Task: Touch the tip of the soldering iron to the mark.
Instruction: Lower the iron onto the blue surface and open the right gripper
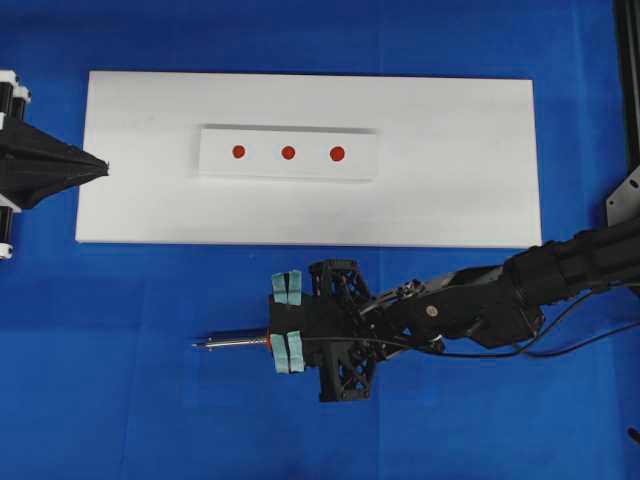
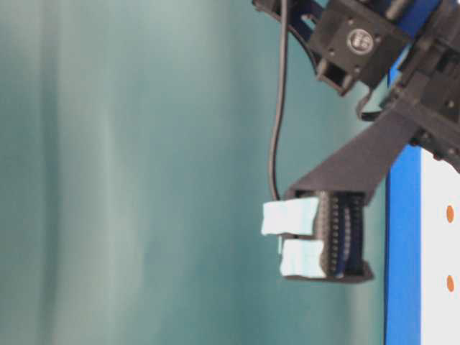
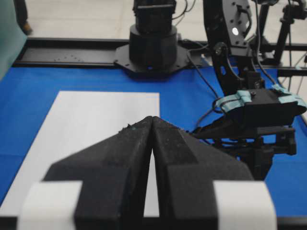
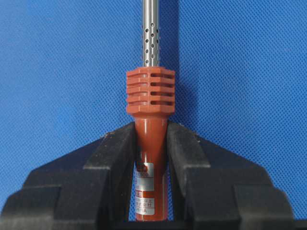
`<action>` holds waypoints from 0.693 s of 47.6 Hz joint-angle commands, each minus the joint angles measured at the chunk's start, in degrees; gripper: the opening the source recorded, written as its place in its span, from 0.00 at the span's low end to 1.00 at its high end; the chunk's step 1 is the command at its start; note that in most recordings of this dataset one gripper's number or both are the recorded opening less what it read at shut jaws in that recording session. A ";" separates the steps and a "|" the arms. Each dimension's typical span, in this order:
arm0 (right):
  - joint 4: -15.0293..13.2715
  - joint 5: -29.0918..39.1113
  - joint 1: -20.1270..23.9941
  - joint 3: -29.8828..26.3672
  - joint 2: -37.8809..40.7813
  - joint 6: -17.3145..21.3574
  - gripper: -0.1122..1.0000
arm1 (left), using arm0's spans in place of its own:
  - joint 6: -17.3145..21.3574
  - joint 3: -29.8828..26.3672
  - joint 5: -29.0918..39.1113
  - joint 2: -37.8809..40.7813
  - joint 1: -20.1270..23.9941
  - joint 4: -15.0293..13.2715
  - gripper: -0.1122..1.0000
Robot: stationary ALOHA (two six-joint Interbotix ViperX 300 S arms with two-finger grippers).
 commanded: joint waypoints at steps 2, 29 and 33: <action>0.26 -0.44 0.00 -0.79 -1.14 0.09 0.16 | -0.09 -0.88 -0.53 0.18 0.18 0.09 0.10; 0.53 -0.70 -0.44 -0.79 -0.70 0.09 0.16 | -0.09 -0.79 -0.09 0.18 0.09 0.09 0.10; 0.79 -0.70 -0.44 -0.97 -0.62 0.09 0.27 | -0.09 -0.88 -0.09 0.26 0.18 0.09 0.10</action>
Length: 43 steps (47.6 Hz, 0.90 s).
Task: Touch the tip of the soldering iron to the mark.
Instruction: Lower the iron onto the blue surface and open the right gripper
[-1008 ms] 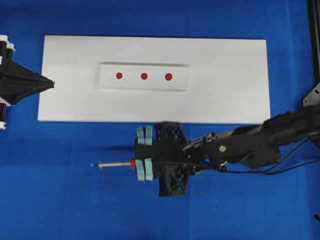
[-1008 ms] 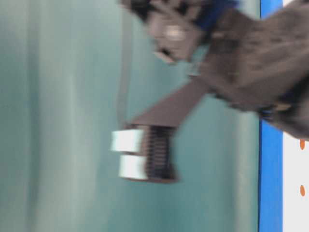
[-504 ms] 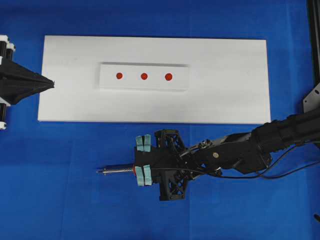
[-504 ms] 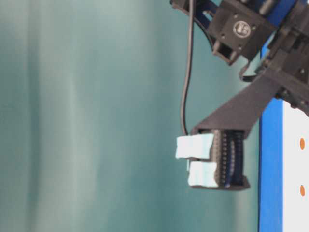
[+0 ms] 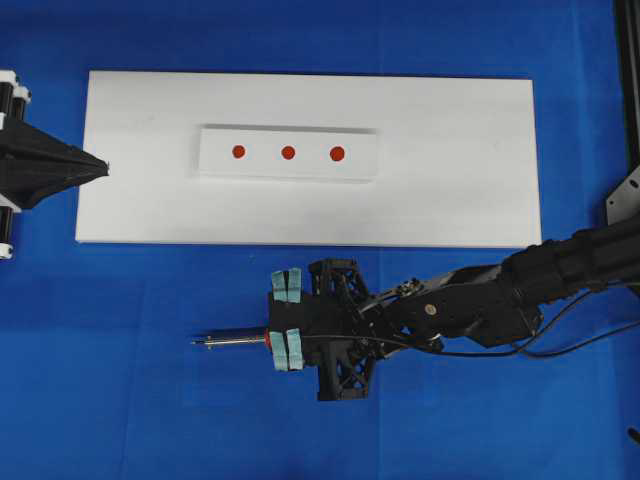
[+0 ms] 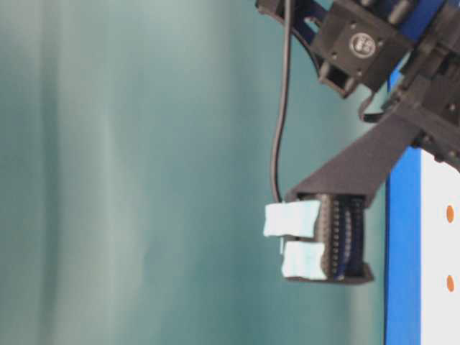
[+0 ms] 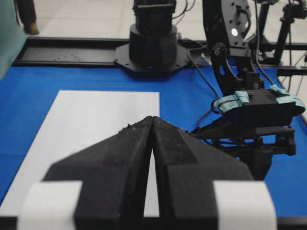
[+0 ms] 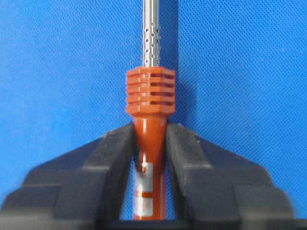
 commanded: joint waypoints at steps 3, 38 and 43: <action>0.35 -0.44 -0.09 -1.05 -0.79 0.09 0.43 | -0.09 -0.88 -0.26 0.18 0.09 0.09 0.10; -1.32 14.15 0.97 -1.76 -14.59 -0.62 0.90 | -0.09 -0.97 -0.26 0.18 0.09 0.09 0.10; -2.11 16.88 1.23 -1.58 -17.58 -0.70 0.90 | -0.09 -0.97 -0.26 0.18 0.09 0.09 0.10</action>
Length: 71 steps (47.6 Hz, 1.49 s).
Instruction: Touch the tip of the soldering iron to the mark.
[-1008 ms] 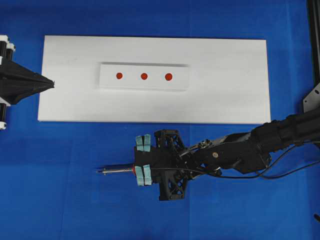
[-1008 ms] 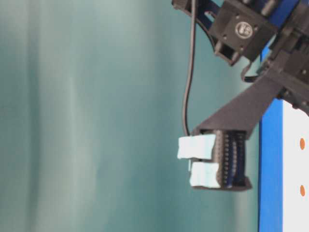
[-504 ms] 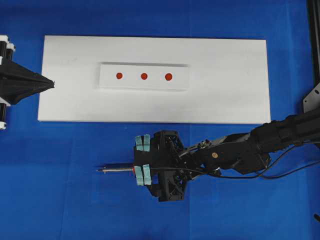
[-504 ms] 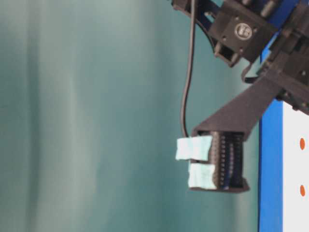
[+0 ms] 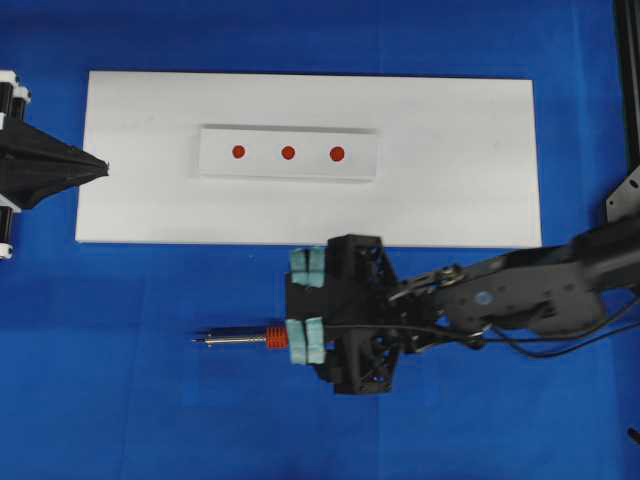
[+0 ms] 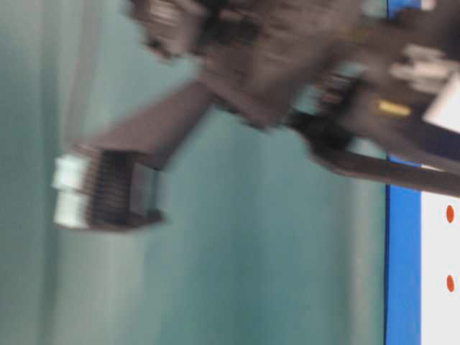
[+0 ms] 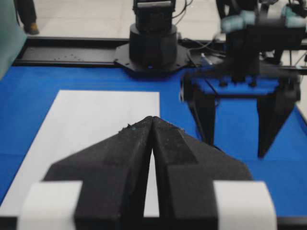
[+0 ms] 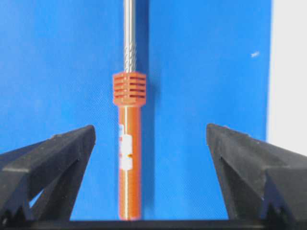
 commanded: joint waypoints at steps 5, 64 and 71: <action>-0.88 2.02 0.26 -0.79 -4.92 -0.09 0.90 | 0.00 -0.97 -0.26 0.18 0.09 0.18 0.10; -6.06 0.18 -21.71 7.56 -15.38 -9.05 0.89 | 0.00 -1.05 -0.18 0.18 0.18 0.18 0.10; -6.06 -1.76 -21.80 12.66 -22.76 -9.05 0.89 | 0.00 -1.05 -0.44 0.18 0.09 0.18 0.10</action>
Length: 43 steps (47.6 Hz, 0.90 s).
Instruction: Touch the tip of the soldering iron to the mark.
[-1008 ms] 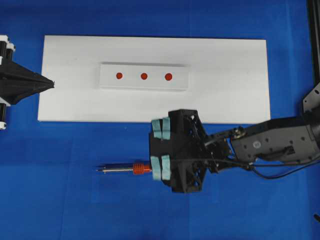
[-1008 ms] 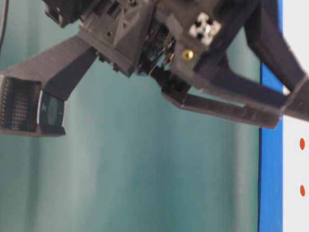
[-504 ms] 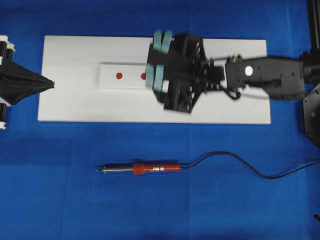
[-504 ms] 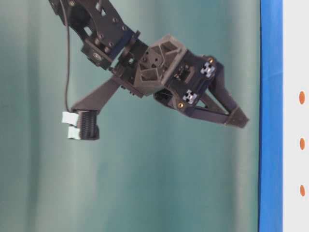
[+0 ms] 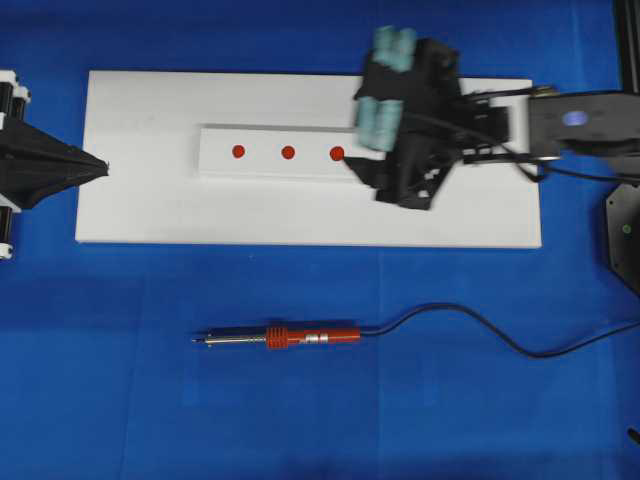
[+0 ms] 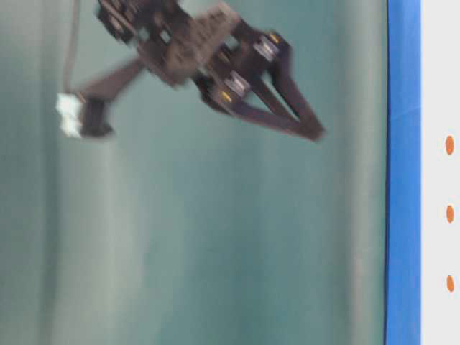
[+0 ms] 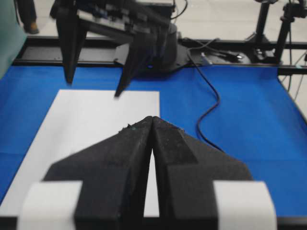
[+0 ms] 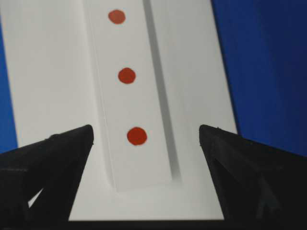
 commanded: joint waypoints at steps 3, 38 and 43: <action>0.09 -2.37 0.09 3.69 -7.47 0.00 0.89 | -0.09 -0.97 -0.62 0.18 0.09 0.18 0.10; 0.26 -10.90 0.00 31.11 -43.68 1.32 0.88 | -0.09 -0.97 -1.14 0.18 0.09 0.18 0.10; 1.05 -12.30 -0.35 34.01 -46.41 1.58 0.88 | -0.09 -0.97 -1.14 0.18 0.09 0.18 0.10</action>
